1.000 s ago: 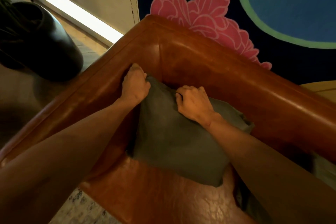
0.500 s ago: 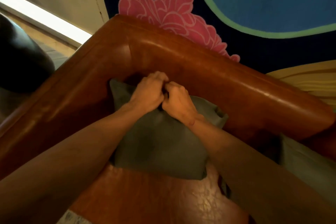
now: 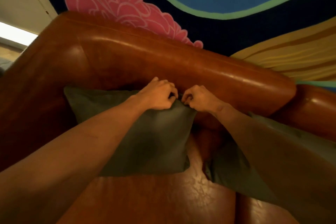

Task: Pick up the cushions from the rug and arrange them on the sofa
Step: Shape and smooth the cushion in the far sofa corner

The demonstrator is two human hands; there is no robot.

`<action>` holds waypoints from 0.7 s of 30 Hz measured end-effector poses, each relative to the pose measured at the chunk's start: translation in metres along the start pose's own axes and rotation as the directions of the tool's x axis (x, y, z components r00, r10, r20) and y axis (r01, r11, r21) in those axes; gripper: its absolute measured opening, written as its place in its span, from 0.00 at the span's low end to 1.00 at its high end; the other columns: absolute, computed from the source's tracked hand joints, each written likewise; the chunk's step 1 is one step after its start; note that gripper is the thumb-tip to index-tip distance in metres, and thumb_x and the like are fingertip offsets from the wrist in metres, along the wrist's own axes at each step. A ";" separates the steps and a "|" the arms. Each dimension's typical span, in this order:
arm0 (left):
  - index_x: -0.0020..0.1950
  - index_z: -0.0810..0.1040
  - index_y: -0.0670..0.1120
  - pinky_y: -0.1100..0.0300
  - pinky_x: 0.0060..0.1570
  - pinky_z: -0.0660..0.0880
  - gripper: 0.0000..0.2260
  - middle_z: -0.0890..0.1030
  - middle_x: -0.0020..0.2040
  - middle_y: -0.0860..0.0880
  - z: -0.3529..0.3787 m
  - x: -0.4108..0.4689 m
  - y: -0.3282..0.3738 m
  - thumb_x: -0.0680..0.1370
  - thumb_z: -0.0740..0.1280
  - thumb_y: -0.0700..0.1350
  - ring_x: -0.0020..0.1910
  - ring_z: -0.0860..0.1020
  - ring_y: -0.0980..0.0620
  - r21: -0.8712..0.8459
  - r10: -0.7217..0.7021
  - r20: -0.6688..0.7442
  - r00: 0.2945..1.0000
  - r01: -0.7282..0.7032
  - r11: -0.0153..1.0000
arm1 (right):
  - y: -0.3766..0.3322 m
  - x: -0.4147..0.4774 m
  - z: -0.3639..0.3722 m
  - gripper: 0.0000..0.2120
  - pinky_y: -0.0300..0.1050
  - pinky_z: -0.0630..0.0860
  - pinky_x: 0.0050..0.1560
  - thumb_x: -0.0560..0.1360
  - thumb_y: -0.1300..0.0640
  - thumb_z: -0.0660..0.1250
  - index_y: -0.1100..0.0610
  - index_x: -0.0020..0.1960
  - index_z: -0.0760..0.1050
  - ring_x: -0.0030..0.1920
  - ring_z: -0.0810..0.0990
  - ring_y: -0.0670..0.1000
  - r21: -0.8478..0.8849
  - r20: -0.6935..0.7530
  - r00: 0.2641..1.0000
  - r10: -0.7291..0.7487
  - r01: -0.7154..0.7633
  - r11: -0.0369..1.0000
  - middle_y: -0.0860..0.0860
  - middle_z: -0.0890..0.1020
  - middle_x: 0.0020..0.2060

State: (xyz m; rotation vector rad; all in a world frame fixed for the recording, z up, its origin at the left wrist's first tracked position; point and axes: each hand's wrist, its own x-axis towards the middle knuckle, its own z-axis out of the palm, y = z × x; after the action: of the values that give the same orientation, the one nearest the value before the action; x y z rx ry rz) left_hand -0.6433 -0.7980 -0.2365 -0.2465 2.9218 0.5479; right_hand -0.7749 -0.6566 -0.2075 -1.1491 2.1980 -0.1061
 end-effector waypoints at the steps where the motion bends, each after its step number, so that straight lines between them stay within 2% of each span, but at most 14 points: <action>1: 0.57 0.82 0.57 0.51 0.54 0.62 0.13 0.80 0.58 0.54 0.003 -0.003 -0.002 0.76 0.61 0.53 0.60 0.75 0.49 0.020 0.021 0.008 1.000 -0.021 1.000 | -0.001 0.002 -0.002 0.14 0.47 0.83 0.53 0.76 0.67 0.65 0.55 0.51 0.87 0.52 0.86 0.52 -0.056 0.055 0.998 -0.023 0.026 0.998 0.50 0.88 0.48; 4: 0.48 0.79 0.58 0.53 0.51 0.59 0.11 0.78 0.50 0.56 0.010 -0.009 -0.002 0.70 0.61 0.55 0.56 0.73 0.51 0.037 0.055 0.018 0.998 -0.056 0.998 | -0.008 0.008 -0.004 0.09 0.52 0.85 0.54 0.76 0.62 0.66 0.57 0.48 0.85 0.53 0.86 0.54 -0.205 0.197 0.980 0.003 0.038 0.978 0.53 0.87 0.51; 6: 0.45 0.75 0.57 0.52 0.51 0.60 0.09 0.76 0.48 0.55 0.012 -0.007 0.001 0.68 0.61 0.56 0.54 0.72 0.51 0.069 0.074 0.023 0.997 -0.076 0.995 | -0.013 0.011 -0.002 0.06 0.53 0.85 0.49 0.77 0.59 0.66 0.56 0.45 0.82 0.50 0.85 0.56 -0.324 0.258 0.965 0.045 0.043 0.945 0.54 0.85 0.47; 9: 0.43 0.70 0.57 0.50 0.51 0.62 0.08 0.75 0.45 0.54 0.013 -0.005 0.003 0.67 0.61 0.57 0.52 0.72 0.50 0.093 0.083 0.033 0.996 -0.086 0.992 | -0.016 0.015 0.000 0.12 0.44 0.73 0.33 0.78 0.56 0.67 0.54 0.36 0.70 0.43 0.79 0.54 -0.428 0.259 0.963 0.069 0.051 0.902 0.50 0.75 0.36; 11: 0.43 0.70 0.57 0.50 0.52 0.63 0.08 0.75 0.45 0.54 0.012 -0.006 0.002 0.68 0.61 0.57 0.52 0.72 0.50 0.093 0.074 0.032 0.997 -0.077 0.993 | -0.019 0.017 0.000 0.13 0.42 0.68 0.29 0.78 0.58 0.67 0.54 0.35 0.69 0.36 0.76 0.52 -0.434 0.261 0.961 0.089 0.034 0.900 0.49 0.74 0.34; 13: 0.43 0.70 0.57 0.51 0.51 0.61 0.08 0.73 0.44 0.55 0.012 -0.006 0.002 0.68 0.61 0.57 0.51 0.72 0.51 0.090 0.063 0.025 0.998 -0.065 0.994 | -0.023 0.019 0.000 0.12 0.42 0.68 0.28 0.76 0.60 0.66 0.55 0.36 0.70 0.35 0.75 0.50 -0.426 0.248 0.963 0.108 0.008 0.905 0.50 0.74 0.35; 15: 0.44 0.71 0.56 0.52 0.49 0.59 0.08 0.72 0.44 0.55 0.012 -0.007 0.000 0.68 0.61 0.57 0.51 0.71 0.51 0.056 0.042 0.014 0.999 -0.042 0.998 | -0.024 0.018 0.000 0.12 0.42 0.67 0.29 0.76 0.59 0.67 0.54 0.36 0.69 0.38 0.76 0.52 -0.394 0.197 0.974 0.109 -0.023 0.919 0.49 0.74 0.36; 17: 0.44 0.74 0.57 0.53 0.49 0.58 0.08 0.74 0.46 0.56 0.012 -0.009 -0.003 0.68 0.61 0.56 0.52 0.71 0.52 -0.006 0.014 -0.006 1.000 -0.014 1.000 | -0.017 0.015 0.000 0.10 0.43 0.70 0.32 0.75 0.58 0.68 0.53 0.36 0.71 0.41 0.79 0.54 -0.314 0.082 0.991 0.104 -0.074 0.947 0.50 0.75 0.37; 19: 0.46 0.76 0.58 0.53 0.51 0.59 0.09 0.76 0.48 0.56 0.012 -0.011 -0.007 0.68 0.62 0.55 0.54 0.72 0.53 -0.053 -0.011 -0.027 1.000 0.010 0.999 | -0.005 0.013 -0.003 0.06 0.48 0.80 0.40 0.74 0.58 0.71 0.55 0.38 0.79 0.45 0.83 0.55 -0.107 -0.055 0.985 0.163 -0.168 0.980 0.51 0.82 0.40; 21: 0.47 0.77 0.58 0.52 0.52 0.61 0.08 0.77 0.50 0.56 0.013 -0.012 -0.008 0.69 0.63 0.54 0.55 0.73 0.53 -0.083 -0.029 -0.043 0.999 0.025 0.996 | 0.008 0.012 -0.007 0.05 0.48 0.83 0.51 0.75 0.57 0.74 0.56 0.41 0.85 0.48 0.84 0.52 0.180 -0.148 0.953 0.266 -0.238 0.954 0.51 0.86 0.43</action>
State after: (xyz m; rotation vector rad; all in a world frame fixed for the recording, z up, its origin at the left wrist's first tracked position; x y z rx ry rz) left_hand -0.6281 -0.7986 -0.2484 -0.3117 2.9375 0.6677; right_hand -0.7896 -0.6625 -0.2113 -0.7872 2.4189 -0.2759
